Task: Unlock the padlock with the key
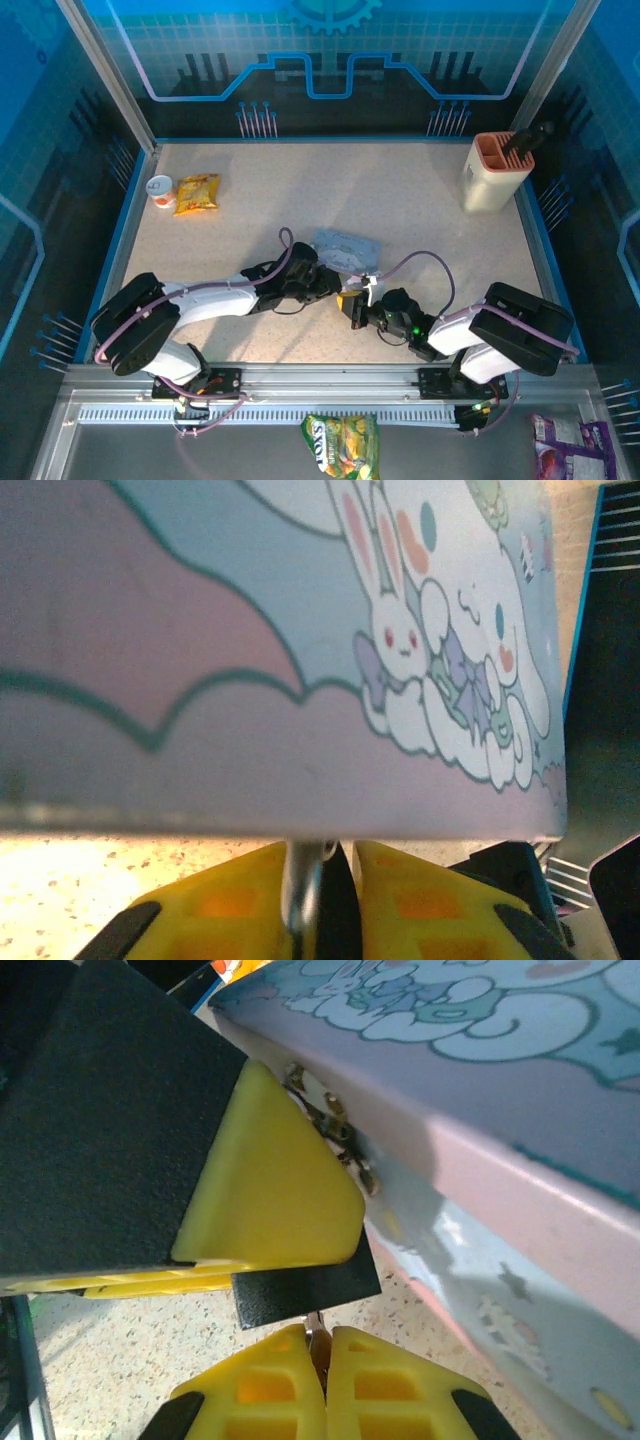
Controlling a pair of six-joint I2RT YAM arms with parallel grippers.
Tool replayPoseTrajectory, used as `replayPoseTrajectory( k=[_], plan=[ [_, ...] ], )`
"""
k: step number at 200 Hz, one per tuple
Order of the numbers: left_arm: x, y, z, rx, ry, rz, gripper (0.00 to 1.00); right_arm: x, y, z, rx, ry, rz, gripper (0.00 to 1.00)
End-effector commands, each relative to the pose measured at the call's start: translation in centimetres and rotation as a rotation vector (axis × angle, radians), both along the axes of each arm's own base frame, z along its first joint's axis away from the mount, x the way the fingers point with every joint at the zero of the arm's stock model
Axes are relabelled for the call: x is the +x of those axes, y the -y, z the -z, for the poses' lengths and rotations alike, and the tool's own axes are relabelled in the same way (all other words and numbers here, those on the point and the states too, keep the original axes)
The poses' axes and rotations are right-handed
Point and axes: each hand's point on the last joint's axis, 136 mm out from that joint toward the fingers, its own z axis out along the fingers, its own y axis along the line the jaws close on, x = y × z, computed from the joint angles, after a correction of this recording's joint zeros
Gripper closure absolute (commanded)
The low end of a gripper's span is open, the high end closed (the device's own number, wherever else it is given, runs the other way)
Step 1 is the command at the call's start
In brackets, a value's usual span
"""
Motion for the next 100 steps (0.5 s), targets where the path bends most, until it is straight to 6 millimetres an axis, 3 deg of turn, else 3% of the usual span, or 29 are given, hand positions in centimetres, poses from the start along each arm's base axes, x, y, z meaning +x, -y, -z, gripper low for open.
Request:
replayPoseTrajectory(
  k=[1, 53, 100],
  plan=[
    [1.1, -0.2, -0.7, 0.035, 0.044, 0.012, 0.75, 0.6, 1.9, 2.8, -0.084, -0.102, 0.098, 1.00],
    [2.6, -2.3, 0.2, 0.116, 0.050, -0.009, 0.57, 0.5, 3.1, 5.3, -0.223, -0.189, 0.123, 1.00],
    [5.1, -5.1, -2.2, 0.361, 0.189, 0.042, 0.45, 0.6, 3.7, 6.3, -0.229, -0.242, 0.139, 1.00]
  ],
)
